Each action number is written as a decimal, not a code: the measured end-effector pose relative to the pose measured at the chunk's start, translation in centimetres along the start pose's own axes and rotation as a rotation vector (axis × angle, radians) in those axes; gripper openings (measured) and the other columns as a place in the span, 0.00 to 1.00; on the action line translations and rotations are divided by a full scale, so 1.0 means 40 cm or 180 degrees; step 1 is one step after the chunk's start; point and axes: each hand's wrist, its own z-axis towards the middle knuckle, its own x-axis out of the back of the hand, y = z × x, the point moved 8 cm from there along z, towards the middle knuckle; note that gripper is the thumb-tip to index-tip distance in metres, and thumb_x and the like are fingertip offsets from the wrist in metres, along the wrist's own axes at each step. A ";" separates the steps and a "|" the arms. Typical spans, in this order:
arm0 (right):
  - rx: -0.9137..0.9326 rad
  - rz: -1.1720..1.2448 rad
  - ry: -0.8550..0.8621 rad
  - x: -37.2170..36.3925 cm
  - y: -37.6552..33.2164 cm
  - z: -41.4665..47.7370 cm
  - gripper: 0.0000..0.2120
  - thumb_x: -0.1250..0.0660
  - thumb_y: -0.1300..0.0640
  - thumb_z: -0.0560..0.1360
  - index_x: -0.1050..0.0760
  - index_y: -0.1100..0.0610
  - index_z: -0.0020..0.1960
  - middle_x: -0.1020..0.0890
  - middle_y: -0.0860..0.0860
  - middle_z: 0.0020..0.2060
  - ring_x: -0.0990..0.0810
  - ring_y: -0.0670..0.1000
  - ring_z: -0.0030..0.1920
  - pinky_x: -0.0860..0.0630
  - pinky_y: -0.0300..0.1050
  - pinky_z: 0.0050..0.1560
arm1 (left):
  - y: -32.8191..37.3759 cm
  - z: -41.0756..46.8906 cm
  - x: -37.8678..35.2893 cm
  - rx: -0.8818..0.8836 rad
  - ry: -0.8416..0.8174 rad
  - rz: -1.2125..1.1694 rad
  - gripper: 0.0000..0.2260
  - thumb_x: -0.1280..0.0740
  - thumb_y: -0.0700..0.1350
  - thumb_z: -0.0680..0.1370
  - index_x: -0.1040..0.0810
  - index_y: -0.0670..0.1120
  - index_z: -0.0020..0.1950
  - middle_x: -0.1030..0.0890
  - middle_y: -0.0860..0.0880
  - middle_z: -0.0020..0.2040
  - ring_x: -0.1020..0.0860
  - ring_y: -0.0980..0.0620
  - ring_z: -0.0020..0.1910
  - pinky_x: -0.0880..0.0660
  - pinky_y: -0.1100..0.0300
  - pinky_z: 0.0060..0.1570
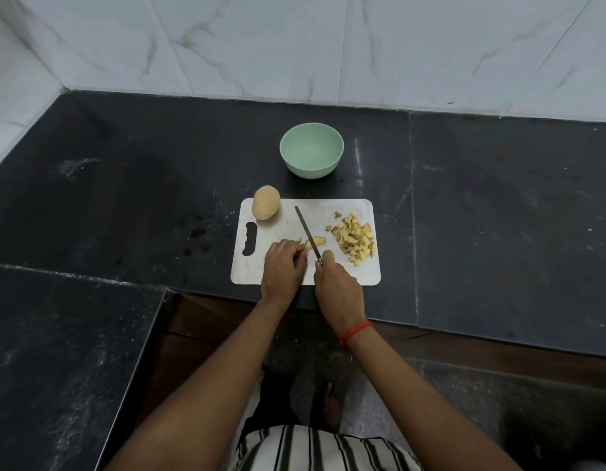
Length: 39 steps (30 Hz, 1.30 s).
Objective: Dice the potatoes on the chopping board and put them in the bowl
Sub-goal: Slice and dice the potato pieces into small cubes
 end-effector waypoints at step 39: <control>-0.0221 0.0552 -0.0012 0.059 0.015 -0.085 0.10 0.46 0.48 0.85 0.40 0.51 0.48 0.22 0.51 0.35 0.20 0.59 0.33 0.29 0.49 0.30 | -0.013 -0.013 0.009 0.0132 0.0115 -0.0143 0.05 0.31 0.44 0.80 0.21 0.45 0.46 0.20 0.49 0.44 0.28 0.53 0.47 0.28 0.57 0.44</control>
